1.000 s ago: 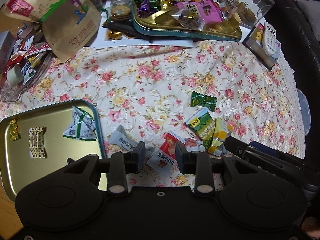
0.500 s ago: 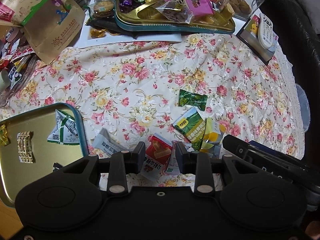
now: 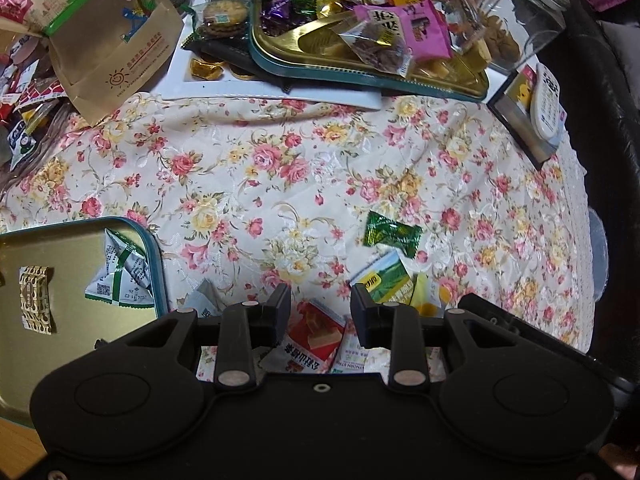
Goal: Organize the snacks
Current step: 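Grasp the silver-and-yellow packet with the right tool while the left tool reaches for a white packet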
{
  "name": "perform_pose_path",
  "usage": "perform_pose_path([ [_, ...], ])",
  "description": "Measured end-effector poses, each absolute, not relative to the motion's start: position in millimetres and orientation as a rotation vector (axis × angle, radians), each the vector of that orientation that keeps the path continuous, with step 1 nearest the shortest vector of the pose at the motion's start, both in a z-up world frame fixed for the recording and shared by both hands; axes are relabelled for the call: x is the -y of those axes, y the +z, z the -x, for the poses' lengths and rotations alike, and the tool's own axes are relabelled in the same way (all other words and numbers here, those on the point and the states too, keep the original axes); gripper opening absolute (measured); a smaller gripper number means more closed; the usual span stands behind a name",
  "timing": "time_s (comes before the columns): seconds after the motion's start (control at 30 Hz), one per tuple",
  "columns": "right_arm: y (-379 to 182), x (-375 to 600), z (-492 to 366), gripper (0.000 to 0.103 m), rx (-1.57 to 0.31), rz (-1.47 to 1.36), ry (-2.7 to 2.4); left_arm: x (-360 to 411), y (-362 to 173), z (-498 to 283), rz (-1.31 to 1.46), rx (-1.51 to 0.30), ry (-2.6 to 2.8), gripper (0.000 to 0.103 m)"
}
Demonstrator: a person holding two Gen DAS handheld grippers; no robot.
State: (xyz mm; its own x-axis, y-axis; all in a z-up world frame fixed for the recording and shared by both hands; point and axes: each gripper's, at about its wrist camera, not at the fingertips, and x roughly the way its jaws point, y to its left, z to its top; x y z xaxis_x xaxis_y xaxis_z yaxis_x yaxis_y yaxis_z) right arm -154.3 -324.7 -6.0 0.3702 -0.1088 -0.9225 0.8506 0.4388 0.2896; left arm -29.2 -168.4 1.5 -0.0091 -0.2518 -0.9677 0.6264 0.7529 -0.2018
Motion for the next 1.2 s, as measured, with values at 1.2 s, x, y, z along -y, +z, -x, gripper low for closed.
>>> perform_pose_path([
  [1.2, -59.5, 330.3, 146.2, 0.057, -1.147, -1.018, -0.705, 125.9, -47.9, 24.1, -0.446, -1.522, -0.572, 0.041],
])
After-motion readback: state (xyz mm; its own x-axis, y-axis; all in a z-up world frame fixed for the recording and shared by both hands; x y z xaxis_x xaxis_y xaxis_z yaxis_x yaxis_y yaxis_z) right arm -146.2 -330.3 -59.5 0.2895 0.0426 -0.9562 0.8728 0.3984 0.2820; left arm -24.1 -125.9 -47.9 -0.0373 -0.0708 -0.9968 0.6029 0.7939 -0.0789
